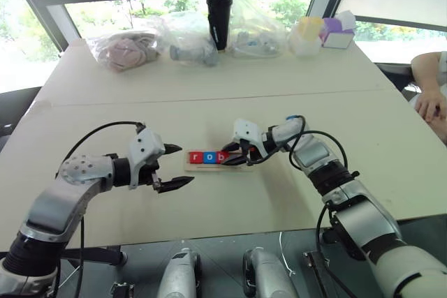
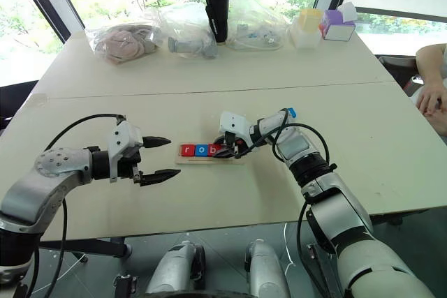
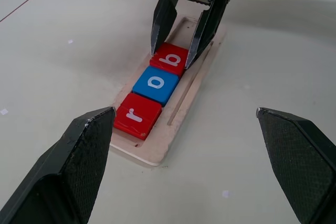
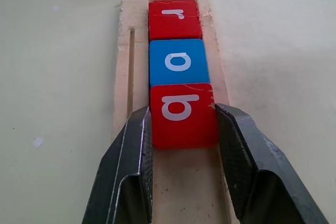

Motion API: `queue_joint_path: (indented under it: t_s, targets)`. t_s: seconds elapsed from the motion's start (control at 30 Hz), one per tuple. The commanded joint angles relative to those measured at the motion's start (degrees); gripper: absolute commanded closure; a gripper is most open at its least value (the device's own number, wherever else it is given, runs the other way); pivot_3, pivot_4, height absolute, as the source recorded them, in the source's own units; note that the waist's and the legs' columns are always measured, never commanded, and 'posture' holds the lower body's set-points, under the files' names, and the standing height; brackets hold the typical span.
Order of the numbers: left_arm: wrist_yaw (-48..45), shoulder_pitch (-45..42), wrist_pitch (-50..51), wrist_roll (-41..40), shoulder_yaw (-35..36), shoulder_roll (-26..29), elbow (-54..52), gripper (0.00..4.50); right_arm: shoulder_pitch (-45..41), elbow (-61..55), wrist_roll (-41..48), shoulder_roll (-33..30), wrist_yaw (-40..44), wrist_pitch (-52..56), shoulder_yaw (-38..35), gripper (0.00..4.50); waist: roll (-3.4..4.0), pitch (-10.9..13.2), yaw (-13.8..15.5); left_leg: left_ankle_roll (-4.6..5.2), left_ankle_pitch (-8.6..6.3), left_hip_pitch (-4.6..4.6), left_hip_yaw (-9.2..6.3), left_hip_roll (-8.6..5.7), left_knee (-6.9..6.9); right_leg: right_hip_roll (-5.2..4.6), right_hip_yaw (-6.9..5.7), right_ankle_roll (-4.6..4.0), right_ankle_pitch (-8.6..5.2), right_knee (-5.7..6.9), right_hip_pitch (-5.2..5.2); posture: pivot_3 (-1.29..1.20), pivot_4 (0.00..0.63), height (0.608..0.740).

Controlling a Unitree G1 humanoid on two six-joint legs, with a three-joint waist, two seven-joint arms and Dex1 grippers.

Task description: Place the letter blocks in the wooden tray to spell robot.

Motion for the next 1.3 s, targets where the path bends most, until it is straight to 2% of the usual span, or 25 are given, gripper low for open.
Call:
queue_joint_path:
  t_s: [0.03, 0.3, 0.4, 0.5, 0.6, 0.77, 0.87, 0.97, 1.17, 1.3]
  targets:
    - [0.3, 0.1, -1.3, 0.6, 0.4, 0.1, -0.6, 0.0, -1.0, -2.8, 1.3, -0.6, 0.9, -0.4, -2.2, 0.96, 0.0, 0.0, 0.0, 0.0, 0.0, 0.0, 0.0, 0.0, 0.0, 0.0, 0.0, 0.0, 0.0, 0.0, 0.0, 0.0, 0.15, 0.74]
    - [-0.1, 0.0, -1.9, 1.2, 0.5, -0.1, 0.7, 0.0, -2.3, -10.9, 4.2, -2.0, -0.3, 2.4, -6.7, 0.96, 0.01, 0.0, 0.0, 0.0, 0.0, 0.0, -0.01, 0.0, 0.0, 0.0, 0.0, 0.01, 0.01, 0.01, 0.0, 0.0, 0.15, 0.74]
    - [-0.2, -0.4, -1.9, 1.2, 0.4, -0.2, 1.0, 0.0, -3.9, -13.5, 6.8, -2.0, -3.5, 5.0, -11.1, 0.96, 0.02, 0.0, 0.0, 0.0, 0.0, 0.0, 0.0, 0.01, 0.0, 0.0, 0.0, 0.0, 0.01, 0.01, -0.01, 0.0, 0.15, 0.74]
    - [0.3, -0.9, -0.7, -0.7, 1.6, -1.0, 0.4, 0.0, -4.4, -16.8, 10.2, -3.2, -9.7, 10.3, -18.1, 0.96, 0.01, 0.0, 0.2, 0.0, 0.0, 0.0, 0.0, 0.01, 0.0, -0.01, 0.0, 0.01, 0.01, 0.0, -0.01, 0.0, 0.15, 0.74]
    - [1.4, -1.8, 2.2, -4.5, 4.1, -2.1, -1.4, 0.0, -1.9, -20.8, 10.0, -6.1, -17.7, 17.7, -23.3, 0.96, 0.0, 0.0, 0.4, -0.01, 0.0, -0.01, 0.0, 0.0, 0.0, -0.05, 0.0, 0.0, 0.0, -0.02, 0.02, 0.0, 0.15, 0.74]
    - [2.3, -1.5, 4.7, -7.1, 6.0, -2.1, -2.6, 0.0, 5.2, -33.1, 14.8, -5.2, -30.3, 38.2, -31.9, 0.96, 0.0, 0.0, 0.1, -0.01, 0.0, -0.03, 0.0, -0.01, -0.02, -0.07, 0.0, -0.02, -0.01, -0.04, 0.02, 0.0, 0.15, 0.74]
    - [2.2, -1.2, 4.7, -6.9, 5.4, -1.8, -2.6, 0.0, 14.3, -43.3, 16.3, -3.2, -34.9, 46.0, -32.5, 0.96, 0.01, 0.0, -0.1, -0.01, 0.0, 0.01, -0.01, 0.03, -0.09, -0.01, 0.0, 0.02, 0.02, 0.02, -0.03, 0.0, 0.15, 0.74]
    - [2.0, -1.9, 4.7, -6.7, 4.5, -1.8, -2.1, 0.0, 21.2, -46.1, 12.9, -1.6, -41.0, 46.3, -30.2, 0.96, 0.03, 0.0, 0.0, 0.0, 0.0, 0.05, -0.04, 0.04, -0.14, 0.04, -0.01, 0.01, 0.01, 0.04, -0.03, 0.0, 0.15, 0.74]
    - [1.0, -3.0, 3.6, -5.3, 3.0, -1.5, -0.5, 0.0, 24.4, -44.3, 9.6, 1.3, -49.2, 45.6, -27.4, 0.96, 0.04, 0.0, 0.0, 0.0, 0.0, 0.07, 0.01, 0.0, -0.01, -0.03, 0.06, -0.23, -0.08, 0.0, 0.01, 0.0, 0.15, 0.74]
    - [0.9, -3.1, 3.0, -4.6, 2.4, -1.8, -0.1, 0.0, 24.9, -42.0, 9.3, 2.4, -51.1, 44.3, -26.8, 0.96, 0.04, 0.0, 0.0, 0.0, 0.0, 0.06, 0.01, 0.0, -0.05, -0.01, 0.05, -0.23, -0.09, 0.0, 0.0, 0.0, 0.15, 0.74]
